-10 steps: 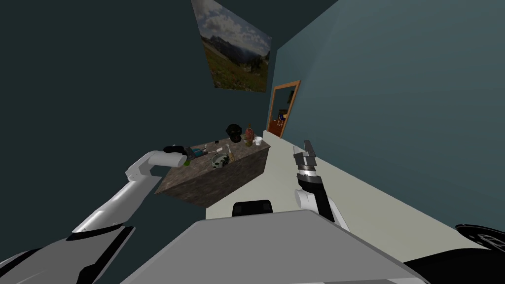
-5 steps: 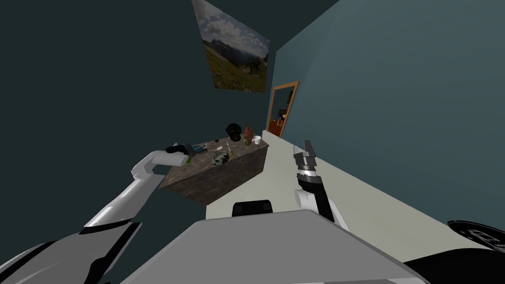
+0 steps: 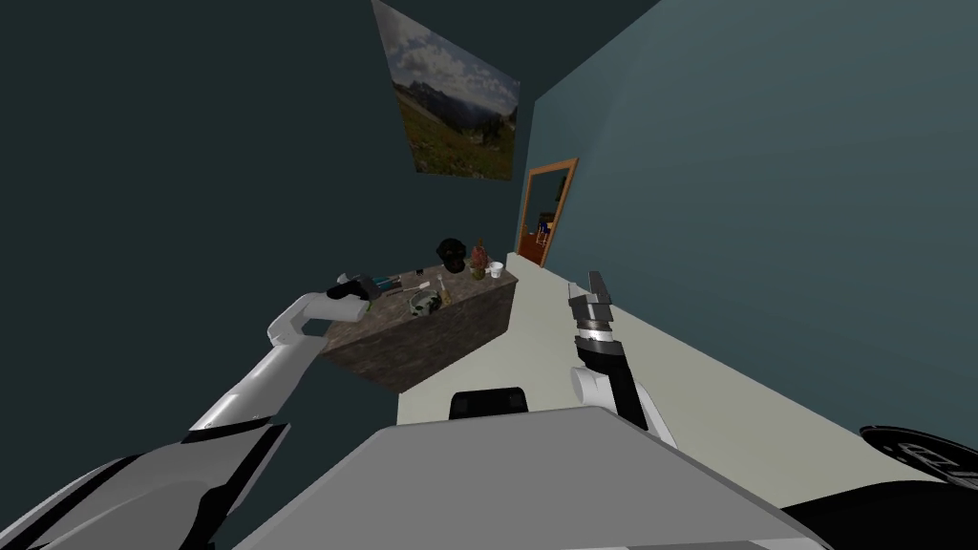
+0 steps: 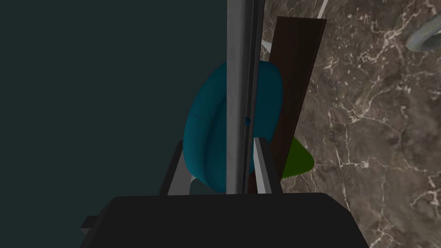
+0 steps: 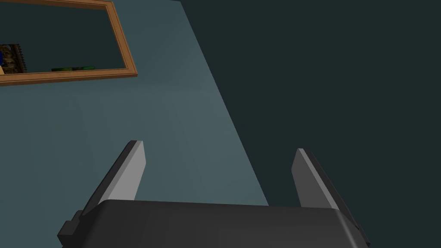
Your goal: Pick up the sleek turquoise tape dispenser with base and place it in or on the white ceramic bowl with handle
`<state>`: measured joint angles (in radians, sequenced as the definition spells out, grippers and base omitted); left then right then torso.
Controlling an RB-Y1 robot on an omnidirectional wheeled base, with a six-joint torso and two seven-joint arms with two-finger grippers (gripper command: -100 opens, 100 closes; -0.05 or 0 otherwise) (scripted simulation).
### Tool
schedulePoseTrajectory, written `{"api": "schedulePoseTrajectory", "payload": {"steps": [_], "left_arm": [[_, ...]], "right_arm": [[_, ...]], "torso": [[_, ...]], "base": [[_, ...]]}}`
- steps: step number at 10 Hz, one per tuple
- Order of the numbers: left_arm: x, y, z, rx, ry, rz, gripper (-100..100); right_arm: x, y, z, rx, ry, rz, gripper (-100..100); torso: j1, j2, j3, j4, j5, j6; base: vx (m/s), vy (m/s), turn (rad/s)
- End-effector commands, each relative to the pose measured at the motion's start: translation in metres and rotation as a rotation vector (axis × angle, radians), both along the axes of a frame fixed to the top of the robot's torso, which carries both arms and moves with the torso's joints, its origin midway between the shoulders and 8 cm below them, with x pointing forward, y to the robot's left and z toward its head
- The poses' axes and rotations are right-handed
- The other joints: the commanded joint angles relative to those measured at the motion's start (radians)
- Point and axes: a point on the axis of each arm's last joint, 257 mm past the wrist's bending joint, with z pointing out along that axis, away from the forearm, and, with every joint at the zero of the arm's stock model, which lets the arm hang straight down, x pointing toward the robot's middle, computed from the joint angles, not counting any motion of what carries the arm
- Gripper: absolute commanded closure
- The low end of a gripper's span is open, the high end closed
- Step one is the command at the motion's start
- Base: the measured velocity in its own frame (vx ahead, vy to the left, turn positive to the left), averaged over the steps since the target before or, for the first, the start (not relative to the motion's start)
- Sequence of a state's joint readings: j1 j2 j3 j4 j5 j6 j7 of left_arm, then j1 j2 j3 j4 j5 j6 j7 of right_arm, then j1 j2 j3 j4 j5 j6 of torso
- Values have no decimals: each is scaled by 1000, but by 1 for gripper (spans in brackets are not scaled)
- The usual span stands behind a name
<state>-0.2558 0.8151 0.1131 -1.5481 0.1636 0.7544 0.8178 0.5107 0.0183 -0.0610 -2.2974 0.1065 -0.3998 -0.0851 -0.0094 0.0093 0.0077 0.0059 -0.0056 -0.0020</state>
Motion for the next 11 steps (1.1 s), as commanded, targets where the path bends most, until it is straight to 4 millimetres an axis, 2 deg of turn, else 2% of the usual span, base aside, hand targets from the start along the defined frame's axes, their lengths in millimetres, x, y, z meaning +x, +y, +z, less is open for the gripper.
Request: {"api": "schedulePoseTrajectory", "payload": {"steps": [1, 8, 11], "left_arm": [[4, -1, 4, 14, -19, -10, 100], [17, -1, 2, 97, -84, -49, 100], [19, -1, -10, 136, -98, -65, 100]], "right_arm": [[0, 0, 0, 0, 0, 0, 0], [0, 0, 0, 0, 0, 0, 0], [0, 0, 0, 0, 0, 0, 0]], "torso": [[0, 0, 0, 0, 0, 0], [-4, -4, -3, -1, -1, 1], [-1, -6, -4, -2, -1, 0]], "base": [[-27, -47, 15], [0, -75, 31], [36, -79, 41]]}}
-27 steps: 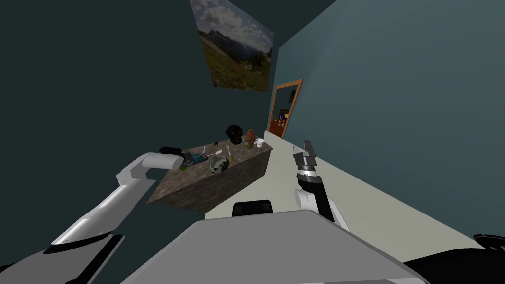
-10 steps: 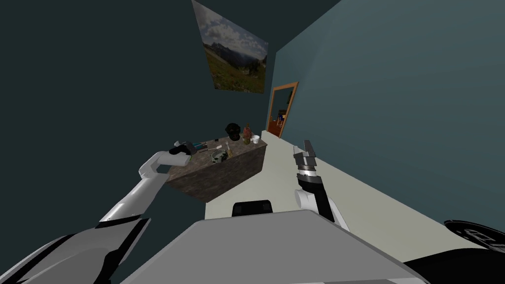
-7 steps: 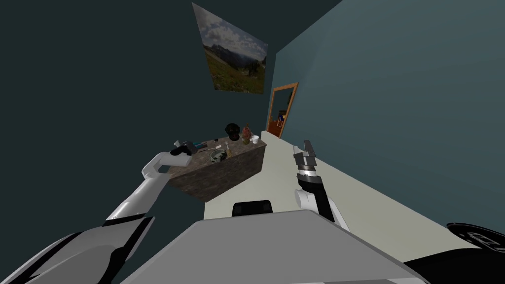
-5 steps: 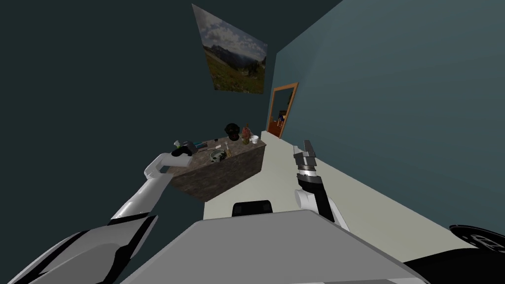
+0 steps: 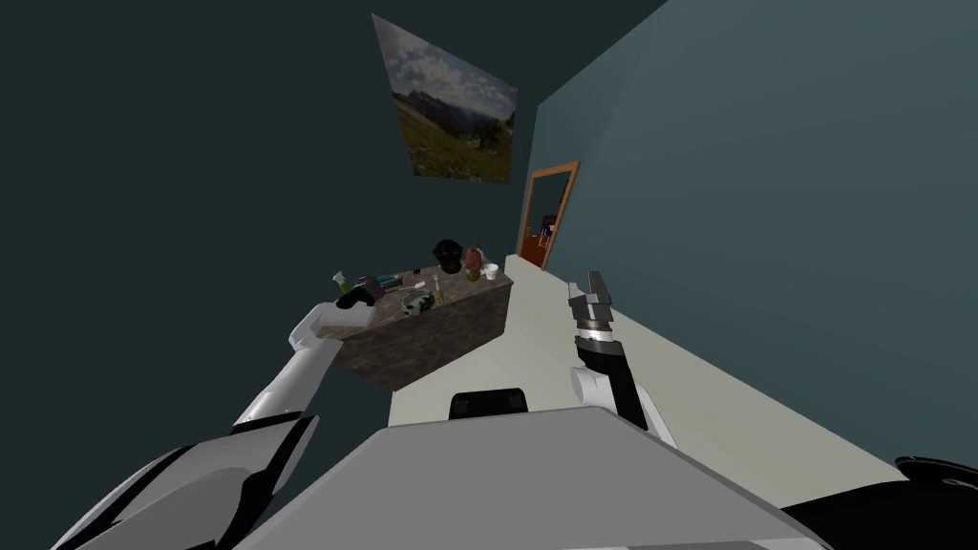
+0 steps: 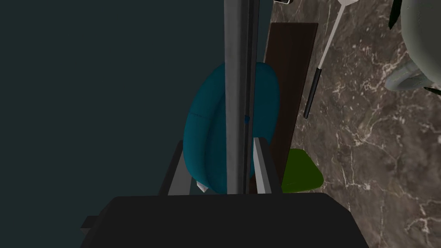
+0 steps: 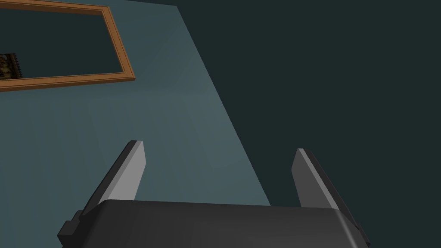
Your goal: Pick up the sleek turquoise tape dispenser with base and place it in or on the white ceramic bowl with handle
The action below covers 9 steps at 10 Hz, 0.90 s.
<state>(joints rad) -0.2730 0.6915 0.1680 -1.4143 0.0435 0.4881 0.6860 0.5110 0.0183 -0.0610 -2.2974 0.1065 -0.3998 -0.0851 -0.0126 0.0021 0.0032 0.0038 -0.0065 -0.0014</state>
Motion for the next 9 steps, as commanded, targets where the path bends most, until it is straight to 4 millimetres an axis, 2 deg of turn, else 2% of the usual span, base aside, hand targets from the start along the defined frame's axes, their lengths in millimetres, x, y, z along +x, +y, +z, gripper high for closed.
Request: {"api": "schedulePoseTrajectory", "payload": {"steps": [1, 9], "left_arm": [[1, 0, -8, 23, -4, -8, 100], [-9, 7, -42, 80, 7, -12, 100]], "right_arm": [[0, 0, 0, 0, 0, 0, 0], [0, 0, 0, 0, 0, 0, 0]], "torso": [[0, 0, 0, 0, 0, 0], [1, -3, -2, -1, 0, 0]], "base": [[71, -123, 61], [68, -98, 47]]}}
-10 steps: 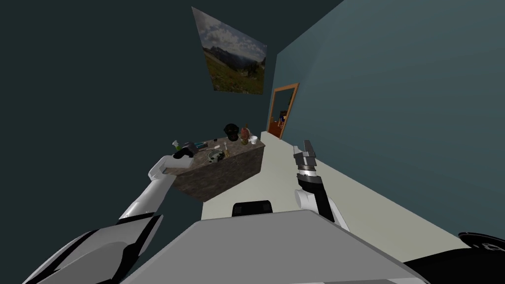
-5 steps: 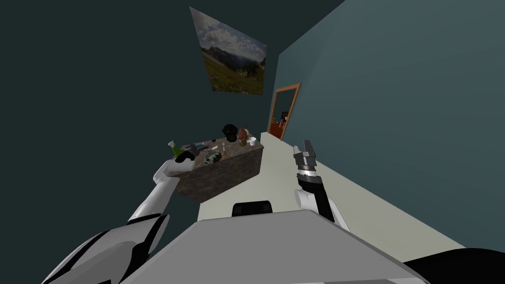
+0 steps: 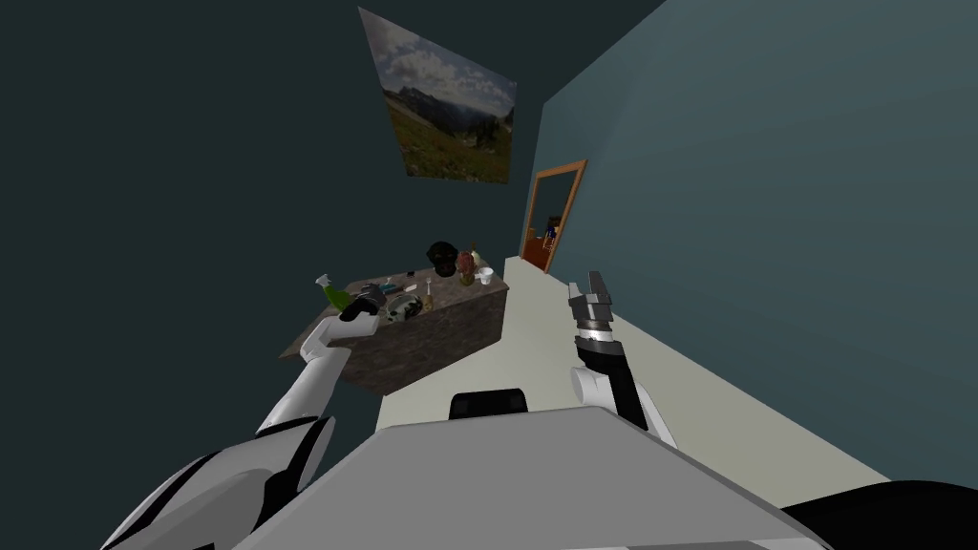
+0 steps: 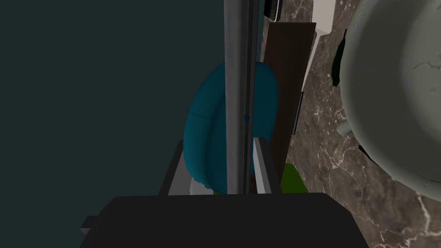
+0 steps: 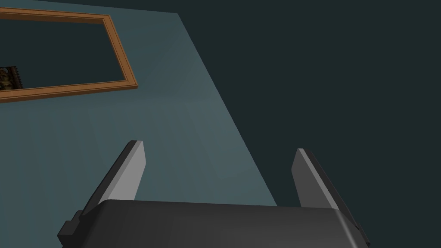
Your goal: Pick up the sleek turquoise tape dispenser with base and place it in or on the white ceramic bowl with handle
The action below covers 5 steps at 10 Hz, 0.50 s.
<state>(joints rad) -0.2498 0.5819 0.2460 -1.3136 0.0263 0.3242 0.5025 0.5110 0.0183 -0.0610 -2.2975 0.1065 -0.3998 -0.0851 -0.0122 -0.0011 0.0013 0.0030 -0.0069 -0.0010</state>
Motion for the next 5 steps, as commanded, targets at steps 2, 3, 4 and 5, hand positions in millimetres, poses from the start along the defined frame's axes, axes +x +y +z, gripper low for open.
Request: {"api": "schedulePoseTrajectory", "payload": {"steps": [2, 3, 4, 5], "left_arm": [[-2, 2, -2, 5, 1, 2, 100], [-2, 2, -2, 8, 1, 1, -100], [-2, 2, -2, 7, 1, 1, -100], [-2, 2, -2, 7, 1, 1, -100]], "right_arm": [[0, 0, 0, 0, 0, 0, 0], [0, 0, 0, 0, 0, 0, 0], [0, 0, 0, 0, 0, 0, 0], [0, 0, 0, 0, 0, 0, 0]], "torso": [[0, 1, 0, 0, 0, 0], [3, 3, 2, 1, 0, 0], [5, 4, 3, 1, 1, 0], [6, 5, 3, 1, 1, 0]], "base": [[40, -68, 32], [5, -8, -2], [0, 0, 0], [0, 0, 0]]}}
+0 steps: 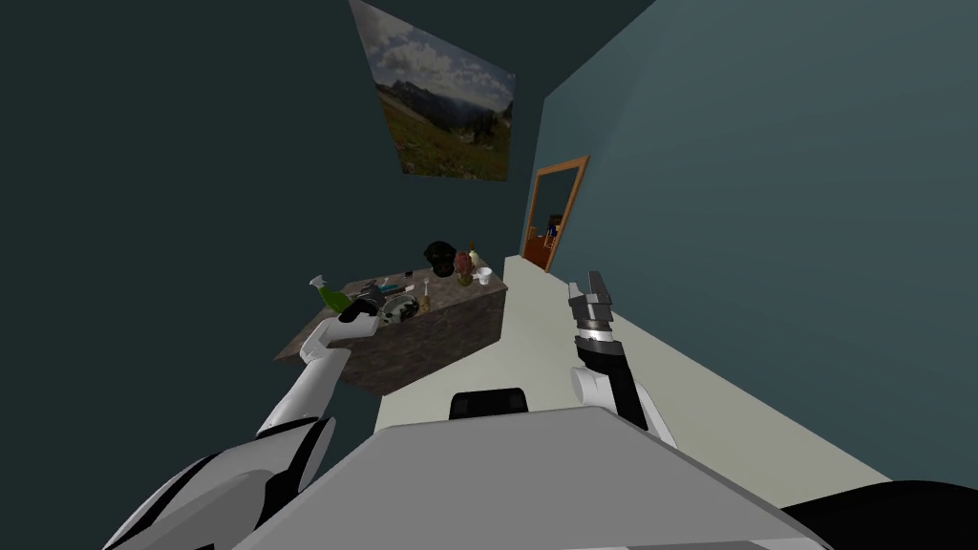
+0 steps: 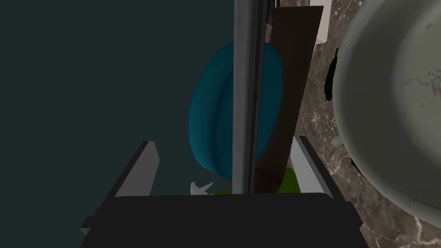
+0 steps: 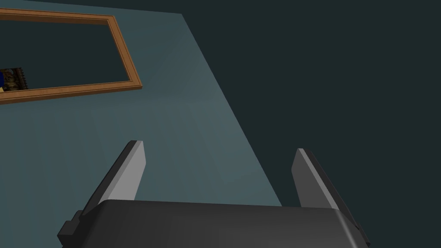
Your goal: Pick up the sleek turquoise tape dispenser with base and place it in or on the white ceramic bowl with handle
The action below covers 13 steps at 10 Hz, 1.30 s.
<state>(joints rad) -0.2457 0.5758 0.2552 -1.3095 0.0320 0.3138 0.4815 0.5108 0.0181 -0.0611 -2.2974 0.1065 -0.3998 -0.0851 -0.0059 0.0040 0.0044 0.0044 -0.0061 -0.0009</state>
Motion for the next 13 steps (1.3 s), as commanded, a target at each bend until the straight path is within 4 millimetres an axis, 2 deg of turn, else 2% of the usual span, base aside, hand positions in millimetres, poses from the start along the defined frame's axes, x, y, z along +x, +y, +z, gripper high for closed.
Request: {"api": "schedulePoseTrajectory", "payload": {"steps": [1, 2, 3, 4, 6, 9, 10, 11, 13], "left_arm": [[0, 0, 0, 0, 0, 0, -100], [0, 0, 0, 0, 0, 0, -100], [0, 0, 0, 0, 0, 0, 0], [-3, 20, 11, -3, 6, 32, -100], [-6, 33, 19, -5, 8, 53, -100], [-13, 65, 41, -13, 13, 106, -100], [-8, 57, 34, -10, 12, 94, -100], [-8, 59, 35, -11, 12, 96, 0], [-8, 58, 35, -11, 12, 96, 0]], "right_arm": [[0, 0, 0, 0, 0, 0, 0], [0, 0, 0, 0, 0, 0, 0], [0, 0, 0, 0, 0, 0, 0], [0, 0, 0, 0, 0, 0, 0], [0, 0, 0, 0, 0, 0, 0], [0, 0, 0, 0, 0, 0, 0], [0, 0, 0, 0, 0, 0, 0], [0, 0, 0, 0, 0, 0, 0], [0, 0, 0, 0, 0, 0, 0]], "torso": [[0, 0, 0, 0, 0, 0], [0, 0, 0, 0, 0, 0], [0, 0, 0, 0, 0, 0], [0, 0, 0, 0, 0, 0], [0, 5, 3, 2, -1, 0], [-1, 6, 4, 3, -2, 0], [-2, 6, 4, 3, -2, 0], [-1, 5, 3, 2, -1, -1], [-1, 2, 2, 2, -1, -1]], "base": [[0, 0, 0], [0, 0, 0], [0, 0, 0], [-42, 2, -208], [-71, 11, -171], [-68, -4, -149], [-29, -1, -35], [-5, 0, 7], [0, 0, 0]]}}
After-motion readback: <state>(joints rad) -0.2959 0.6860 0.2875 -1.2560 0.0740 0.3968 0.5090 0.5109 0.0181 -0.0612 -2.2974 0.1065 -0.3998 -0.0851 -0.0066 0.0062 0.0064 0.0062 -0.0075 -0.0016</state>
